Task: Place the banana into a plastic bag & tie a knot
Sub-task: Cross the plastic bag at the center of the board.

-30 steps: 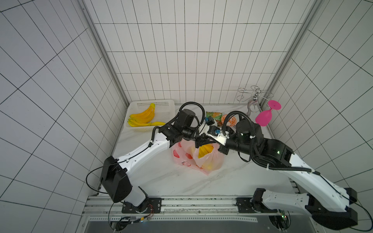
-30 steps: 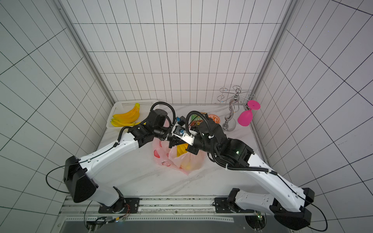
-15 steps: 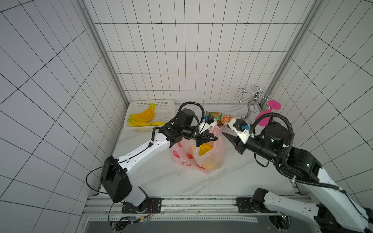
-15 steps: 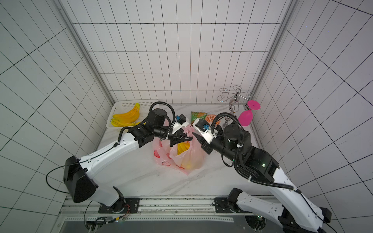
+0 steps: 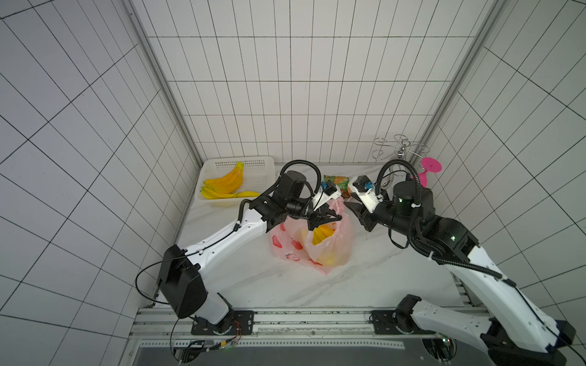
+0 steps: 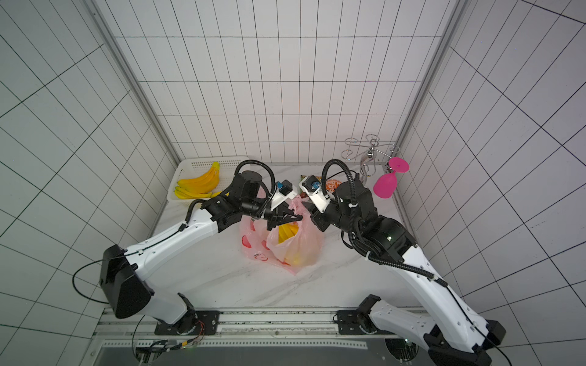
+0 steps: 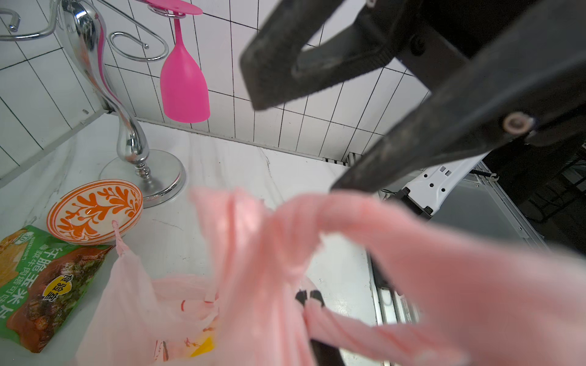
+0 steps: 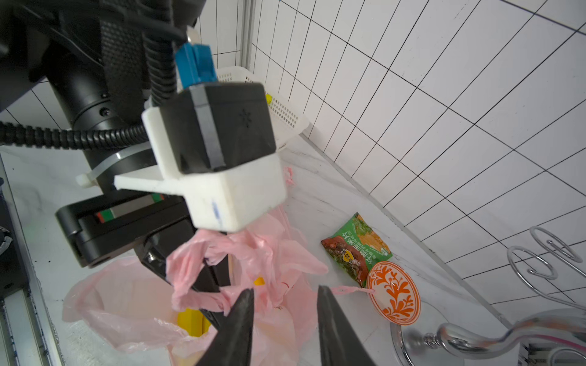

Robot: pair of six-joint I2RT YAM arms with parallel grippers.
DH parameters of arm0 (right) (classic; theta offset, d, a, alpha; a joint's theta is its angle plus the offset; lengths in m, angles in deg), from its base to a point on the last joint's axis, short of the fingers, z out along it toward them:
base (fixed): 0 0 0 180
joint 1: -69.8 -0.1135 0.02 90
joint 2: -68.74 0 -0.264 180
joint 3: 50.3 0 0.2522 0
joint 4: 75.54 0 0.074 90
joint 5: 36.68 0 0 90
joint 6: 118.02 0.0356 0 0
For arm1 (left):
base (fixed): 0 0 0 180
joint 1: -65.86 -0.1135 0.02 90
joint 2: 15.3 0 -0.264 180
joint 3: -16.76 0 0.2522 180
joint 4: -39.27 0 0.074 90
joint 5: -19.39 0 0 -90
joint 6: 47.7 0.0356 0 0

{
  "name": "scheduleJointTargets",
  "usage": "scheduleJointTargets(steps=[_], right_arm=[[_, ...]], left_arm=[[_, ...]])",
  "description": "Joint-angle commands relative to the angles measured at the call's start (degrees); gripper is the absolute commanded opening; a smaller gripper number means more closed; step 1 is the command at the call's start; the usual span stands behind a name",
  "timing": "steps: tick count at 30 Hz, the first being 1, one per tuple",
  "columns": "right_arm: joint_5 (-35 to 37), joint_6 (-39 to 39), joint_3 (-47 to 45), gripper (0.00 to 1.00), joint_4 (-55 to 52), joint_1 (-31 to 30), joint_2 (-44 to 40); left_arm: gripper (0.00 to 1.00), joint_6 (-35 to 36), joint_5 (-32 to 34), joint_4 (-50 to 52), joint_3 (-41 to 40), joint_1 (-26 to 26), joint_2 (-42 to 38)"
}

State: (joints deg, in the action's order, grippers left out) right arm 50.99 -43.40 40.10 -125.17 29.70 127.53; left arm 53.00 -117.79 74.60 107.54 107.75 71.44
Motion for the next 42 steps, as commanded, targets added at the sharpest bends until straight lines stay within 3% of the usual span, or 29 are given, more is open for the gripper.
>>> scheduleJointTargets(steps=[1,10,27,30,34,42], right_arm=[[0.9,0.6,-2.8,0.31,-0.5,0.4,0.3],[3.1,0.6,-4.3,0.30,0.4,0.4,0.8],[-0.1,-0.2,-5.7,0.33,2.6,-2.7,2.4],[-0.1,0.3,-5.3,0.24,3.8,-2.7,3.0],[3.2,1.9,-4.4,0.00,4.0,-2.7,3.7],[13.5,7.8,-7.4,0.00,3.4,-2.0,-1.0]], left_arm=[[0.00,0.8,-1.0,-1.2,-0.3,-0.2,-1.5],[0.00,1.1,-1.7,-0.8,-0.1,-0.2,-1.3],[0.00,2.3,-2.9,1.0,0.6,0.1,-0.7],[0.00,2.6,-2.9,1.8,1.0,0.4,-0.4],[0.00,2.0,-2.0,1.7,1.2,0.2,-0.2],[0.00,-5.1,0.3,-6.6,-1.8,-2.5,-1.9]])
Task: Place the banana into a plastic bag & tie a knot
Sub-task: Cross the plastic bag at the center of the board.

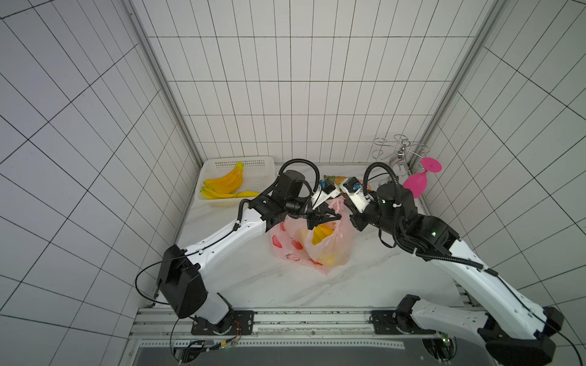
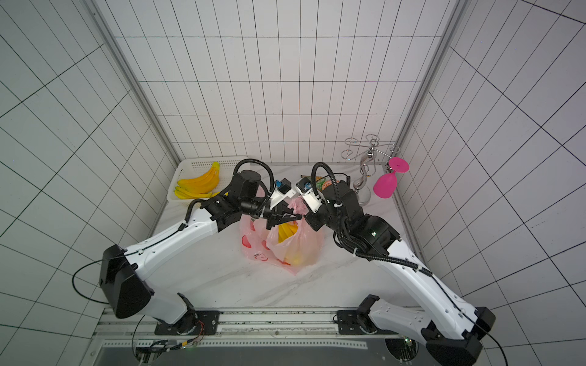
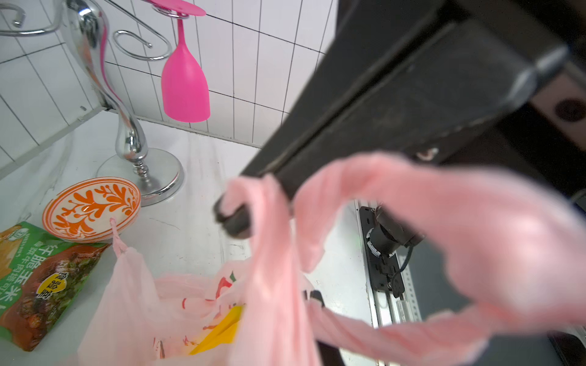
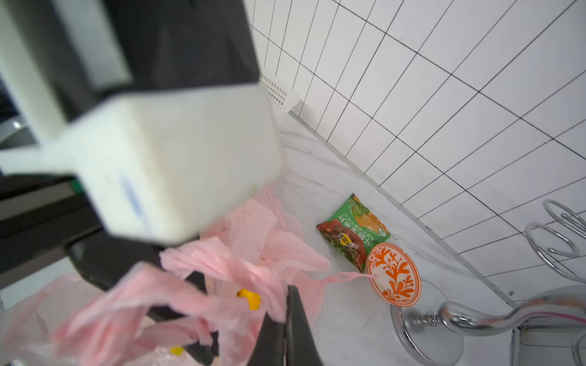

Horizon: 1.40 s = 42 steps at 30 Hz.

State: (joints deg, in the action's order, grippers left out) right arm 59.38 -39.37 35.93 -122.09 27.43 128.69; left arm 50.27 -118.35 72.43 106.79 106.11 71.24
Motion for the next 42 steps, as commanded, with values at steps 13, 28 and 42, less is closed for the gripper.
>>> scheduleJointTargets(steps=[13,28,42], right_arm=[[1.7,14.6,-9.1,0.00,-0.3,0.1,-6.5],[2.2,28.3,-18.1,0.00,4.9,-4.9,-9.1],[4.2,23.1,-4.9,0.00,7.2,-0.9,-3.4]], left_arm=[[0.00,-6.7,6.4,-9.6,-3.0,-2.8,-2.8],[0.12,-7.8,12.0,-14.0,-8.2,-2.2,-6.5],[0.23,-1.9,12.6,-12.3,-10.9,0.6,-8.0]])
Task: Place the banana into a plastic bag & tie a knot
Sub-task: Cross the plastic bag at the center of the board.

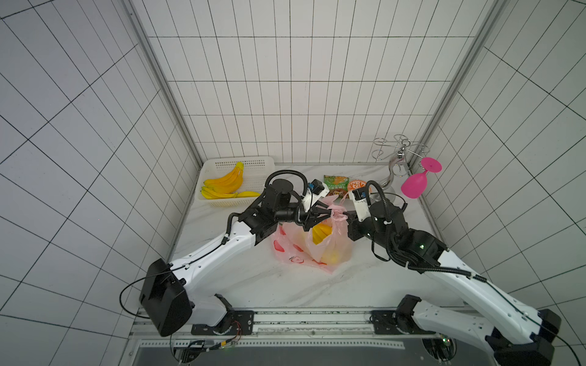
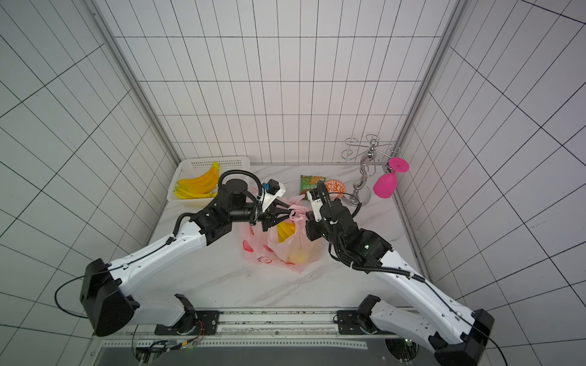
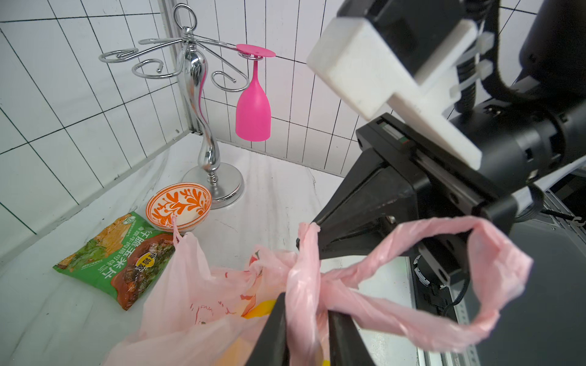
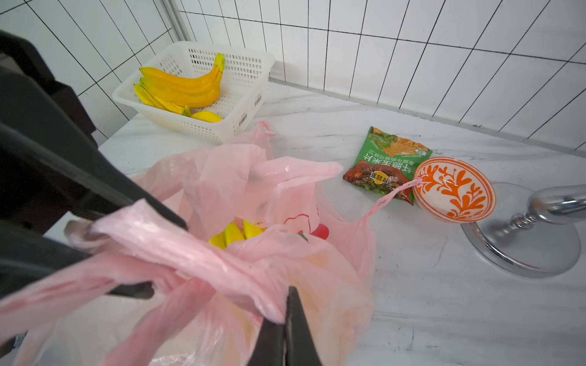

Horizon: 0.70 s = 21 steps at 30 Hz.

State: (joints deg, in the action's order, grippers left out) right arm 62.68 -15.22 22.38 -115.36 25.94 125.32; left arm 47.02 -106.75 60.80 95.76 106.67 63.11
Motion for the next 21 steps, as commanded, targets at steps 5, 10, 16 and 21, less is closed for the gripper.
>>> scheduleJointTargets(steps=[5,10,16,21], right_arm=[[-0.8,-0.7,7.9,0.00,1.0,0.7,1.1],[0.8,0.2,5.9,0.00,0.0,0.8,1.2],[0.8,0.7,5.3,0.00,-2.0,0.9,0.7],[-5.0,1.9,4.6,0.00,-4.4,-0.3,0.0]], left_arm=[[0.23,-0.8,3.1,-2.8,0.0,0.0,-0.5],[0.21,-3.9,4.4,-6.6,-1.0,-0.7,-1.2],[0.09,-5.8,2.1,-8.7,-1.8,-1.7,-0.4],[0.03,-7.0,3.8,-9.3,-1.6,-2.1,-0.1]])
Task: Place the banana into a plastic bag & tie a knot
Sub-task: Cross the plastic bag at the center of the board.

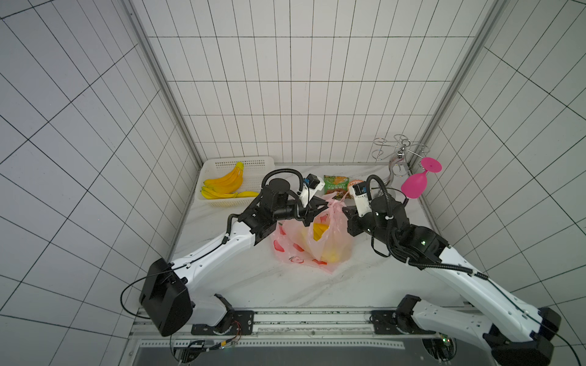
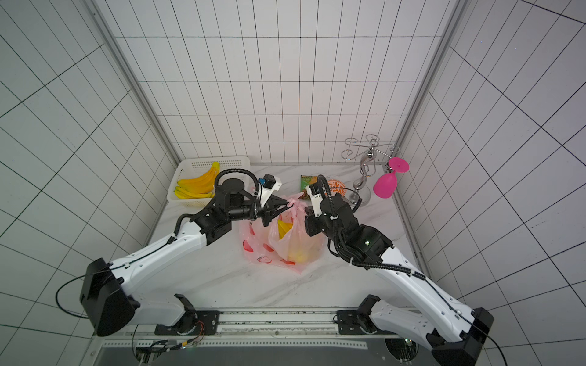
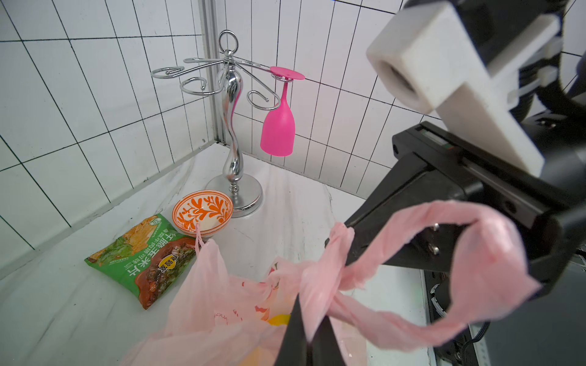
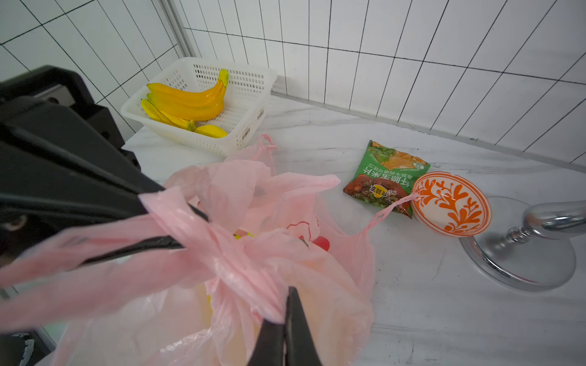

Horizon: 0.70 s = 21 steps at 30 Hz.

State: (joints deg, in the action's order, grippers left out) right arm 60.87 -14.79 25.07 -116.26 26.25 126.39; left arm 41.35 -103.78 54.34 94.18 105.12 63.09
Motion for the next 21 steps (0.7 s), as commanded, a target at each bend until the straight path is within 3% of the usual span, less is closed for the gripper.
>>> scheduleJointTargets(steps=[1,10,21], right_arm=[[-3.5,1.9,1.5,0.00,-4.1,-1.3,-1.2],[-16.1,10.9,-7.2,0.00,6.9,-5.1,-2.9],[-13.6,14.8,-10.8,0.00,15.4,-7.0,4.2]], left_arm=[[0.03,-1.4,1.0,-2.8,-0.1,-0.6,0.0],[0.02,-2.5,1.1,-4.4,-0.5,-0.4,1.0],[0.02,-2.9,1.3,-5.1,-1.4,0.0,0.3]])
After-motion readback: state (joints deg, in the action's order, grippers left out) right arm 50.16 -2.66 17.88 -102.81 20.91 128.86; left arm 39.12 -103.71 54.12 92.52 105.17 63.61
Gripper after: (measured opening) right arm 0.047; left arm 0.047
